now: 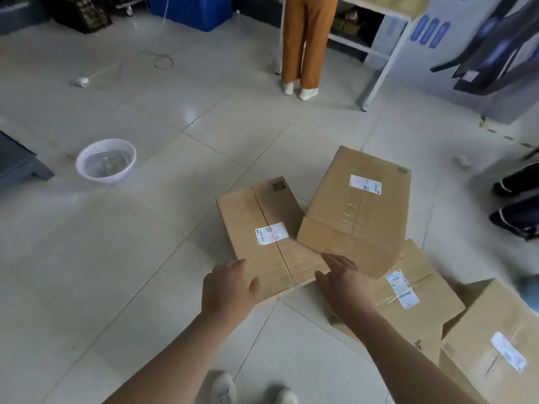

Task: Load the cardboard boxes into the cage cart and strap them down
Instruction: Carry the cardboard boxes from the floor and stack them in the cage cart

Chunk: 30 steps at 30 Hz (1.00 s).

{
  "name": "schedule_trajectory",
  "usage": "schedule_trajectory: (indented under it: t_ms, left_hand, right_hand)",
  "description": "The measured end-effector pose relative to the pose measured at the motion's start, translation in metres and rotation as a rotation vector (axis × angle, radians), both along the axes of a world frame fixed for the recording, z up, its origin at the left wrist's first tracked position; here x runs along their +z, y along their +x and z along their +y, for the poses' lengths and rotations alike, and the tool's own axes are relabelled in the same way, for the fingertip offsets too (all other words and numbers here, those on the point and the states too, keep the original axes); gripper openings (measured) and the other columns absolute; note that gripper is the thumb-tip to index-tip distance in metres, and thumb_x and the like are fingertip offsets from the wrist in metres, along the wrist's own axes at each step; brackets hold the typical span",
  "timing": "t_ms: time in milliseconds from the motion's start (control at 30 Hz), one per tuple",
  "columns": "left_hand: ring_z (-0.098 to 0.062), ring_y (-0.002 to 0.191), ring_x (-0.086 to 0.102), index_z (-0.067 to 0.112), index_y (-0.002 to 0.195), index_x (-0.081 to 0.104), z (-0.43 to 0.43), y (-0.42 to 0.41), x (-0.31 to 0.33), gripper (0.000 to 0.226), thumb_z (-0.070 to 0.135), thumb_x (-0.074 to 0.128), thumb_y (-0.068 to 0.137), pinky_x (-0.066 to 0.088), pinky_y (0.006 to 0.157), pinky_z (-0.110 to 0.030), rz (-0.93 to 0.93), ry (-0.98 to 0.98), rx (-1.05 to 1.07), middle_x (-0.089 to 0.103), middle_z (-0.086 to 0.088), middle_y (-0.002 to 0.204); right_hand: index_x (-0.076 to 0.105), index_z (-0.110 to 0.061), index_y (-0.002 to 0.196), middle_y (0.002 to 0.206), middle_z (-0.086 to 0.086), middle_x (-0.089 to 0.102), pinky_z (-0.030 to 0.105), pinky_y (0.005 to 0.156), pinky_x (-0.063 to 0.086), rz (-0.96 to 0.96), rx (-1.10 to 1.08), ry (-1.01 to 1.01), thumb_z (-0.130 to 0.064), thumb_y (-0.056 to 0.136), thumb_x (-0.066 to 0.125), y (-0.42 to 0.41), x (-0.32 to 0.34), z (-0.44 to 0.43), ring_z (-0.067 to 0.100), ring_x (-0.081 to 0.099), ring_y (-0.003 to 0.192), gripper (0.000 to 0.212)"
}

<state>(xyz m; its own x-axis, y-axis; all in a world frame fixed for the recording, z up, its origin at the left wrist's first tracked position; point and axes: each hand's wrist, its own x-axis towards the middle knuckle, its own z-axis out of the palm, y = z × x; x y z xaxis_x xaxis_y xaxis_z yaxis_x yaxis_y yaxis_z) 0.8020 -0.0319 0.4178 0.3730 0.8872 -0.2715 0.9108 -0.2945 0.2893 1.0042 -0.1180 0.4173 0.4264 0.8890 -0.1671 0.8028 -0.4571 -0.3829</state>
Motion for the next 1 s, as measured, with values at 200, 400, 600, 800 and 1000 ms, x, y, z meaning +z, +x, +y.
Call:
schedule_trajectory:
  t_ms: [200,400,600,800,1000]
  left_hand:
    - [-0.024,0.095,0.057,0.018,0.106,0.056,0.032,0.088,-0.014,0.030,0.042,0.045,0.092,0.042,0.076,-0.032,0.009,0.056,-0.140,0.062,-0.004,0.103]
    - [-0.027,0.105,0.056,0.014,0.122,0.057,0.062,0.193,-0.044,0.042,0.042,0.048,0.092,0.043,0.080,-0.033,-0.020,0.058,-0.186,0.062,-0.006,0.116]
    - [-0.028,0.120,0.049,0.018,0.143,0.039,0.104,0.288,-0.113,0.061,0.052,0.045,0.093,0.043,0.092,-0.036,0.022,-0.047,-0.213,0.046,-0.007,0.138]
    - [-0.034,0.130,0.038,0.023,0.150,0.022,0.136,0.340,-0.187,0.074,0.063,0.040,0.090,0.038,0.099,-0.042,0.191,-0.091,-0.241,0.026,-0.014,0.150]
    - [-0.039,0.140,0.024,0.033,0.152,-0.001,0.161,0.363,-0.233,0.089,0.076,0.036,0.083,0.035,0.104,-0.045,0.298,-0.204,-0.159,0.003,-0.019,0.158]
  right_hand:
    - [0.053,-0.018,0.134,0.137,0.001,0.054,0.036,0.106,0.037,0.025,-0.145,-0.014,-0.031,0.091,0.057,0.074,-0.017,0.002,0.021,0.044,0.130,0.046]
    - [0.052,-0.016,0.135,0.136,0.004,0.055,0.034,0.107,0.035,0.040,-0.215,-0.047,-0.032,0.092,0.055,0.172,-0.050,0.009,0.023,0.045,0.129,0.047]
    - [0.038,-0.023,0.143,0.149,0.004,0.039,0.035,0.106,0.037,0.024,-0.301,-0.152,-0.042,0.096,0.045,0.267,-0.106,0.023,0.025,0.038,0.134,0.051]
    - [0.023,-0.027,0.148,0.156,0.011,0.019,0.036,0.106,0.032,0.009,-0.350,-0.295,-0.046,0.096,0.040,0.322,-0.178,0.033,0.030,0.027,0.138,0.058]
    - [0.018,-0.033,0.147,0.142,0.015,0.029,0.039,0.097,0.039,0.160,-0.482,-0.233,-0.052,0.091,0.045,0.345,-0.235,0.034,0.035,0.040,0.126,0.065]
